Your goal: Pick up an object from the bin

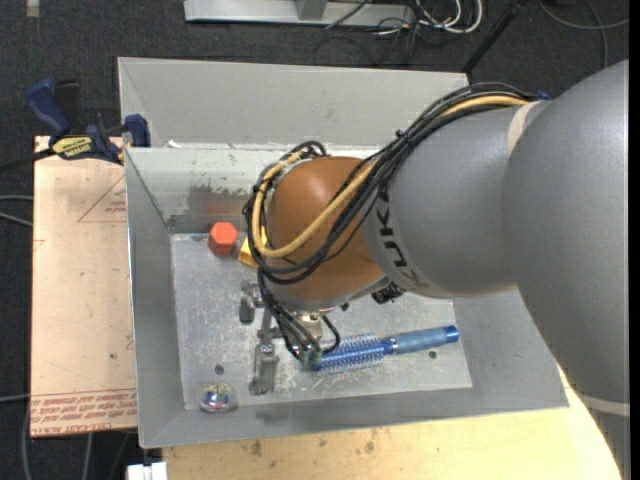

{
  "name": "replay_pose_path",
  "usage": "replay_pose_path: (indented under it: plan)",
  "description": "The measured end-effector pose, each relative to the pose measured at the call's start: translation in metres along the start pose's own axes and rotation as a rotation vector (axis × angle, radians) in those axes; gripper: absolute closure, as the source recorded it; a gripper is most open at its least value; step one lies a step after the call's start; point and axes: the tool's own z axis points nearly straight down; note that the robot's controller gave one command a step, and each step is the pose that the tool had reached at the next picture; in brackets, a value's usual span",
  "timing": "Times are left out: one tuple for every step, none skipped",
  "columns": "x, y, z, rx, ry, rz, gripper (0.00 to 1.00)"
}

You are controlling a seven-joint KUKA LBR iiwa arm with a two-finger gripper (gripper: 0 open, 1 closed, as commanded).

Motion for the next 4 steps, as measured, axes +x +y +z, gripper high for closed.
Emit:
replay_pose_path:
  plan:
    - [-0.035,-0.088,0.070,0.004,-0.003,0.037,0.00]
    - [-0.073,-0.100,-0.018,-0.003,-0.020,0.108,0.00]
    - [-0.022,-0.141,0.079,0.000,-0.003,-0.069,0.00]
    - [-0.086,-0.134,-0.026,-0.001,-0.022,-0.077,0.00]
